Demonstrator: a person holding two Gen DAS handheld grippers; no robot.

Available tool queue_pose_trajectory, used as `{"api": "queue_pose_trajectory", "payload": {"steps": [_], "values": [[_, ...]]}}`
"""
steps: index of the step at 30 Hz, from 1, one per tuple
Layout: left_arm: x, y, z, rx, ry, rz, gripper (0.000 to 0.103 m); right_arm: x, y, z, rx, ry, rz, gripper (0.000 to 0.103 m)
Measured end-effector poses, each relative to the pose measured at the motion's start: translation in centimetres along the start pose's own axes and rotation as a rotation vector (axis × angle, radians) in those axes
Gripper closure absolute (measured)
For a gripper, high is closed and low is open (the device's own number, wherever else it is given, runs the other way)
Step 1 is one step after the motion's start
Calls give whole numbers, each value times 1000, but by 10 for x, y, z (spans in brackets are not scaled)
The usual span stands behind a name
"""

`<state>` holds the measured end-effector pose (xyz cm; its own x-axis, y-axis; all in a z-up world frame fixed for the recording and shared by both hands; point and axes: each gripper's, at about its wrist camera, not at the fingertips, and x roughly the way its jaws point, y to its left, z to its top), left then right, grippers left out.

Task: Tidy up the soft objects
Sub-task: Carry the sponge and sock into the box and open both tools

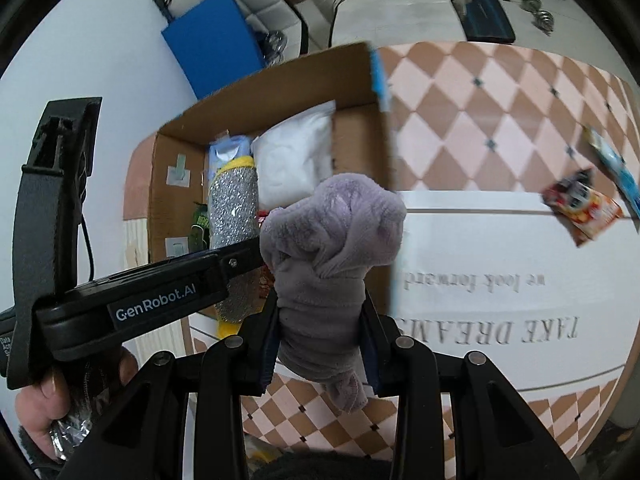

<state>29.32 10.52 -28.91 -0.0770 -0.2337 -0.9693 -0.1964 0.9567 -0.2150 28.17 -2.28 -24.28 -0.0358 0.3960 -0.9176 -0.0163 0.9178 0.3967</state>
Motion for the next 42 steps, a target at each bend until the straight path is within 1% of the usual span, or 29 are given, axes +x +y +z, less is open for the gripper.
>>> {"api": "queue_pose_trajectory", "payload": {"steps": [2, 3, 8, 12, 16, 18, 19, 21, 22, 27, 28, 30, 33, 35, 38, 40, 41, 42], "values": [[9, 14, 6, -28, 34, -15, 58, 18, 11, 8, -7, 23, -25, 66], [14, 21, 9, -48, 50, -26, 58, 30, 8, 12, -3, 36, -32, 66], [37, 42, 18, -121, 121, -76, 58, 60, 7, 21, 4, 86, -67, 66], [49, 44, 22, -120, 148, -84, 56, 75, 3, 22, 10, 109, -90, 65], [54, 44, 20, -110, 175, -113, 53, 80, -2, 24, 38, 115, -83, 63], [52, 45, 18, -110, 171, -110, 45, 81, -4, 25, 29, 116, -90, 57], [49, 45, 17, -106, 159, -102, 44, 80, -4, 25, 28, 115, -91, 54], [40, 49, 16, -102, 141, -98, 43, 78, -4, 24, 18, 114, -97, 41], [37, 49, 15, -99, 136, -94, 43, 77, -3, 24, 11, 117, -103, 39], [14, 52, 4, -67, 80, -65, 43, 68, 1, 19, -3, 108, -109, 39], [7, 53, 1, -58, 62, -48, 43, 66, 3, 18, -10, 103, -116, 39], [0, 51, 3, -39, 15, -2, 43, 55, 4, 12, -32, 83, -148, 39], [-18, 49, -16, 6, -75, 89, 43, 43, 7, 3, -59, 50, -188, 39], [-28, 40, -31, 29, -131, 138, 43, 35, 10, -4, -72, 22, -209, 39], [-43, 41, -51, 49, -191, 182, 43, 24, 13, -16, -87, -10, -227, 39], [-53, 46, -58, 59, -211, 187, 43, 20, 17, -25, -106, -22, -242, 39], [-56, 46, -62, 65, -216, 188, 40, 18, 18, -29, -110, -29, -241, 39], [-55, 44, -64, 71, -222, 195, 24, 17, 20, -31, -113, -34, -240, 34]]}}
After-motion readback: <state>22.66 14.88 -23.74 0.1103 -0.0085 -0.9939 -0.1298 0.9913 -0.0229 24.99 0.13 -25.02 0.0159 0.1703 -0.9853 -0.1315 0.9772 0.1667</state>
